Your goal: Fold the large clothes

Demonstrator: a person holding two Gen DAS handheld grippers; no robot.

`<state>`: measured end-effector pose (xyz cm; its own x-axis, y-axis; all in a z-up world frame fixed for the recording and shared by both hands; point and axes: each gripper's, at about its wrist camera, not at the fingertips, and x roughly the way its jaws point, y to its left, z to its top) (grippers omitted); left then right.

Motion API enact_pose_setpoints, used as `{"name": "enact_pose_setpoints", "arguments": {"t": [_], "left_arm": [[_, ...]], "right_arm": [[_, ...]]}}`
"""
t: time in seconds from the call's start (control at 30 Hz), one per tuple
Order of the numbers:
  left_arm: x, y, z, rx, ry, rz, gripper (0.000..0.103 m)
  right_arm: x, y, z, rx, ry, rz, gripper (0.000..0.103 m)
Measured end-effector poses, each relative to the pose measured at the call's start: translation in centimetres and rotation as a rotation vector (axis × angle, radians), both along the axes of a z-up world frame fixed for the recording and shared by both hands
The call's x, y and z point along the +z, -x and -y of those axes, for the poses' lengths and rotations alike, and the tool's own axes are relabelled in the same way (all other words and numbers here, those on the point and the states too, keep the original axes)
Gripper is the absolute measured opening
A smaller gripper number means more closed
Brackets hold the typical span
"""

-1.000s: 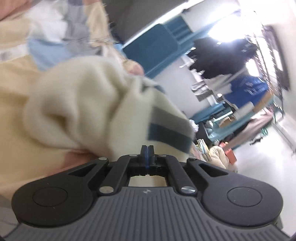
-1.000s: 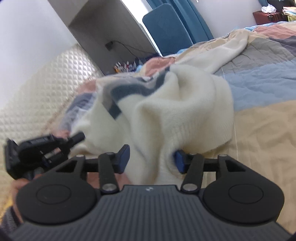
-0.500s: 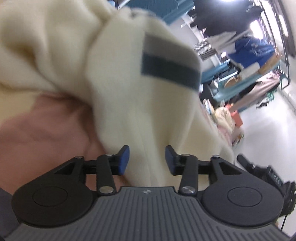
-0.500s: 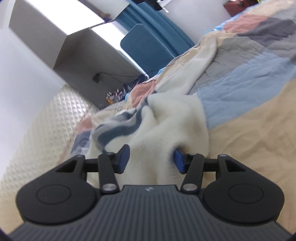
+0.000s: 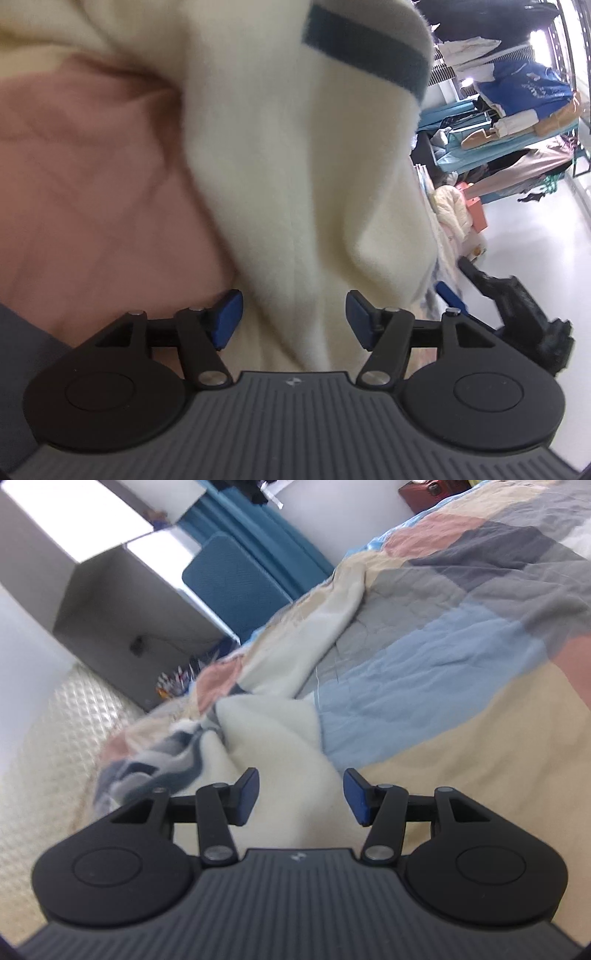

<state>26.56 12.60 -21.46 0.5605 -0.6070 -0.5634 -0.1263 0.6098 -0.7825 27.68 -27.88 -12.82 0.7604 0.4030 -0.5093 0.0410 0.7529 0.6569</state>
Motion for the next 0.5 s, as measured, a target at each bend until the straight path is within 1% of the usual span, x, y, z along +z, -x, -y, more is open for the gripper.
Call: {"name": "enact_pose_setpoints", "arguments": {"t": [0.13,0.27,0.3,0.33,0.37,0.4,0.43,0.5], "left_arm": [[-0.8,-0.3,1.1,0.000,0.008,0.010,0.067],[-1.2,-0.5,2.4,-0.008,0.003,0.025,0.066],[-1.4,-0.2,2.5,-0.008,-0.008,0.030,0.063],[-1.6,-0.1,2.7,0.008,-0.020,0.032,0.058],[-1.7,-0.1,2.7,0.030,-0.026,0.022,0.043],[-1.9,-0.2,2.5,0.049,-0.028,0.009,0.023],[-2.1,-0.1,2.2,0.062,-0.025,-0.003,0.016],[-2.0,-0.3,1.6,0.079,0.000,-0.007,0.011]], "right_arm": [[-1.9,-2.6,-0.3,0.030,-0.016,-0.033,0.054],[-4.9,-4.9,-1.2,0.063,-0.017,-0.074,0.054],[-5.5,-5.2,-1.5,0.090,-0.028,-0.089,0.054],[-6.2,-5.5,-1.8,0.117,-0.049,-0.098,0.054],[-6.7,-5.5,-2.0,0.136,-0.074,-0.102,0.053],[-6.9,-5.4,-2.1,0.153,-0.100,-0.101,0.052],[-6.9,-5.2,-2.2,0.173,-0.120,-0.099,0.051],[-6.4,-4.9,-2.7,0.200,-0.105,-0.081,0.029]]}}
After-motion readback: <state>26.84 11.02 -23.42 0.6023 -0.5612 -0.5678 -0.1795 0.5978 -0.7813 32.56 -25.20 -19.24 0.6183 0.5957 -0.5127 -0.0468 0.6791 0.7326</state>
